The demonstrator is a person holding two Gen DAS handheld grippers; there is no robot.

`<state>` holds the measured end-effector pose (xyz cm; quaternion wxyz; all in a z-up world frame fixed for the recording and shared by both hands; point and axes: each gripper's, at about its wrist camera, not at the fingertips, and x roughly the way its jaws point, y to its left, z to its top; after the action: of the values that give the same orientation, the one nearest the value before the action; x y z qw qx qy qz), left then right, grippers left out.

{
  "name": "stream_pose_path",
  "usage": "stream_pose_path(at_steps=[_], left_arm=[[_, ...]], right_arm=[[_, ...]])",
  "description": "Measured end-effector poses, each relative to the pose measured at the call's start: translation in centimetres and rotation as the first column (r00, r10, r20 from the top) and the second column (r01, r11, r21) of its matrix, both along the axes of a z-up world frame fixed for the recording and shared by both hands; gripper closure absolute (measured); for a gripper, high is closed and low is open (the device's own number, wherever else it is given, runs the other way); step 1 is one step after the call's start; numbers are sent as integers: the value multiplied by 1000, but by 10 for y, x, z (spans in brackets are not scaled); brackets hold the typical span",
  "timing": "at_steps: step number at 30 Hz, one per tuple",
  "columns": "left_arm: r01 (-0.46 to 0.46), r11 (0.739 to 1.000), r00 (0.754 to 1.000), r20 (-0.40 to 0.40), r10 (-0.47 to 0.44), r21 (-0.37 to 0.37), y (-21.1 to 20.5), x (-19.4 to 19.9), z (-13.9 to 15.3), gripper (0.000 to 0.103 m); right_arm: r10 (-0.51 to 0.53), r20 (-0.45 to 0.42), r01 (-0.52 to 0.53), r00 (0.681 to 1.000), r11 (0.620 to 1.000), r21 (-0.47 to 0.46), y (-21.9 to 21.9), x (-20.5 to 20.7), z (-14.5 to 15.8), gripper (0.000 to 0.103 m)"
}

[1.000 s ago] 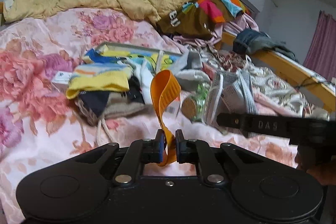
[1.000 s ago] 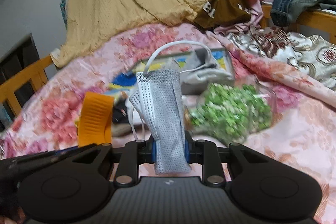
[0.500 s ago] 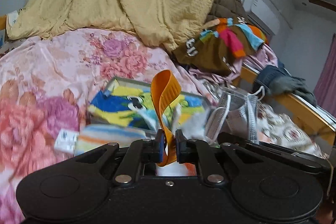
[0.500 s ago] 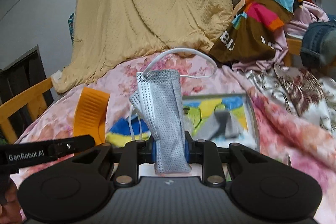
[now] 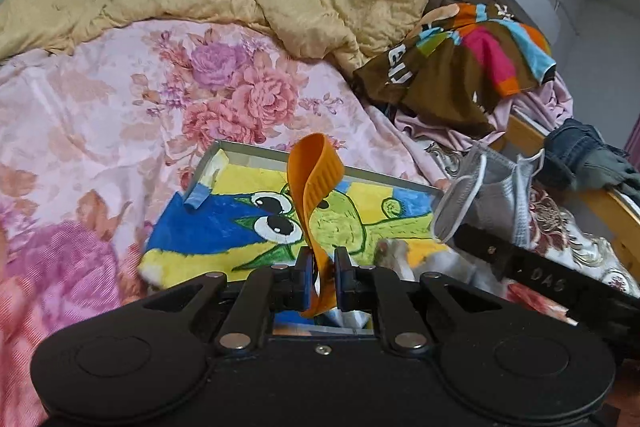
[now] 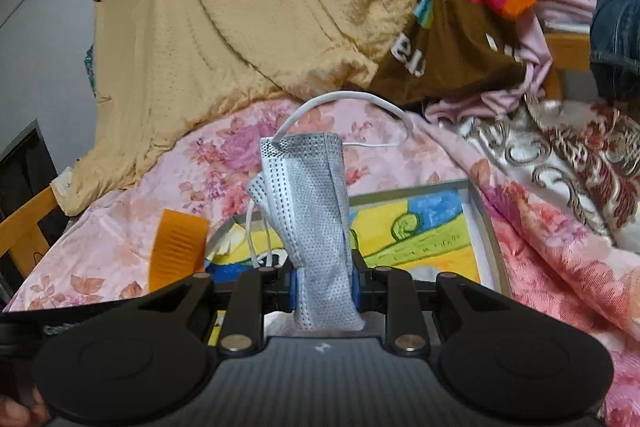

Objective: Organize soft objects
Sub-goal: 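Carry orange strap with left tool to tray while right tool carries mask there, then release orange strap into tray with left tool while right tool releases mask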

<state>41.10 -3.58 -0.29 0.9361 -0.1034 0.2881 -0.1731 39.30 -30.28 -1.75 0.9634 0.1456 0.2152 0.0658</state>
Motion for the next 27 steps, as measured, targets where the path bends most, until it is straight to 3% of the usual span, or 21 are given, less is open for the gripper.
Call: stream_pose_path(at_steps=[8, 20, 27], left_arm=[[4, 1000, 997, -81, -1, 28, -22, 38, -29, 91], [-31, 998, 991, -129, 38, 51, -27, 46, -33, 85], [-45, 998, 988, -145, 51, 41, -23, 46, -32, 80]], right_arm=[[11, -84, -6, 996, 998, 64, -9, 14, -17, 75], [13, -124, -1, 992, 995, 99, -14, 18, -22, 63], [18, -126, -4, 992, 994, 112, -13, 17, -22, 50]])
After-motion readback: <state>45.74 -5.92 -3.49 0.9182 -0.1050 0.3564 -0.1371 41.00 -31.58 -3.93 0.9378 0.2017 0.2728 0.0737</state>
